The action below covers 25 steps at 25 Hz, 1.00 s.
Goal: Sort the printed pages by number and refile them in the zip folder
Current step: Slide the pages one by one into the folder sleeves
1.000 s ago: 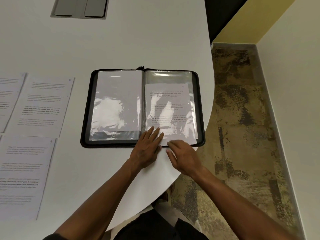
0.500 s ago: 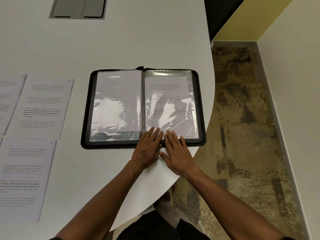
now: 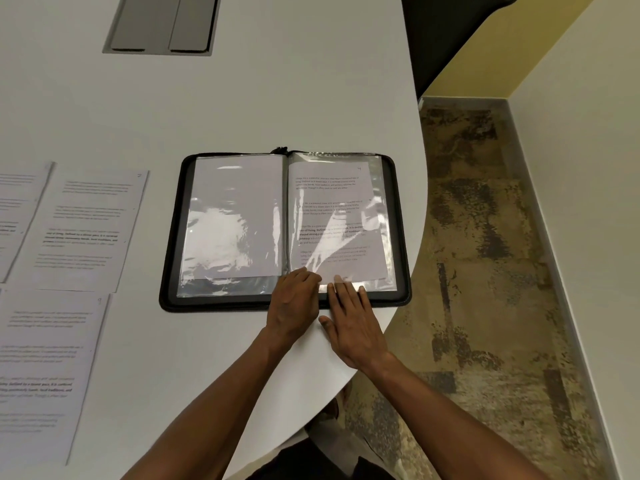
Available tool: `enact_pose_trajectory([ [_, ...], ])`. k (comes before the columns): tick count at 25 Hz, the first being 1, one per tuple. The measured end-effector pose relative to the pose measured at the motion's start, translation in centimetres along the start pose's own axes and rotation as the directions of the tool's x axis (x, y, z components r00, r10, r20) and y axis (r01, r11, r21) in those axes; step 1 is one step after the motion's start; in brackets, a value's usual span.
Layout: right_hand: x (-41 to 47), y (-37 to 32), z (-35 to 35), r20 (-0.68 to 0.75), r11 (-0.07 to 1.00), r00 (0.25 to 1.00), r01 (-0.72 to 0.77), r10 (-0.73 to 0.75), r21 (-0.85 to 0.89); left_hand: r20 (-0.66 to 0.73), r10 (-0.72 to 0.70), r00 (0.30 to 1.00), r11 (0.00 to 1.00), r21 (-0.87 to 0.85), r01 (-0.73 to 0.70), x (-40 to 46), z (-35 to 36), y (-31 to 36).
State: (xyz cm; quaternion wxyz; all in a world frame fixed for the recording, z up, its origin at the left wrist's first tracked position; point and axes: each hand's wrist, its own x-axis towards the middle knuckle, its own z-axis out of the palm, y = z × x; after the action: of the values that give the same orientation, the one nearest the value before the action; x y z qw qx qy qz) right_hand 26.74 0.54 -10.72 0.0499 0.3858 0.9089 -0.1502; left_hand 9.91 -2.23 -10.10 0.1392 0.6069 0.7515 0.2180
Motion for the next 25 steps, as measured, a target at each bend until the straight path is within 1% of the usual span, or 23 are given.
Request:
enact_pose_trajectory([
  [6,1.1,0.1,-0.6,-0.007,0.999,1.0,-0.005,0.006,0.05,0.038,0.011,0.999,0.997,-0.08,-0.008,0.0,-0.6,0.2],
  [11,2.3,0.4,-1.1,0.015,0.999,1.0,-0.003,0.002,0.033,0.036,0.003,0.999,0.994,-0.111,0.001,-0.2,-0.8,0.5],
  [14,3.0,0.2,-1.4,0.008,0.998,0.999,-0.044,0.044,0.048,0.034,0.021,0.999,0.991,-0.132,-0.016,-0.2,-1.2,0.6],
  [17,3.9,-0.1,-1.7,0.036,0.994,0.995,-0.094,0.092,0.063,0.034,0.036,0.999,0.988,-0.148,-0.03,-0.1,-1.6,0.6],
  [20,4.4,-0.3,-2.0,0.053,0.992,0.992,-0.117,0.114,0.045,0.047,0.027,0.999,0.986,-0.165,-0.019,-0.1,-1.7,0.4],
  [25,2.9,-0.8,-1.3,0.039,0.988,0.988,-0.146,0.148,-0.041,0.039,0.032,0.999,0.985,-0.169,-0.025,-0.3,-2.0,0.7],
])
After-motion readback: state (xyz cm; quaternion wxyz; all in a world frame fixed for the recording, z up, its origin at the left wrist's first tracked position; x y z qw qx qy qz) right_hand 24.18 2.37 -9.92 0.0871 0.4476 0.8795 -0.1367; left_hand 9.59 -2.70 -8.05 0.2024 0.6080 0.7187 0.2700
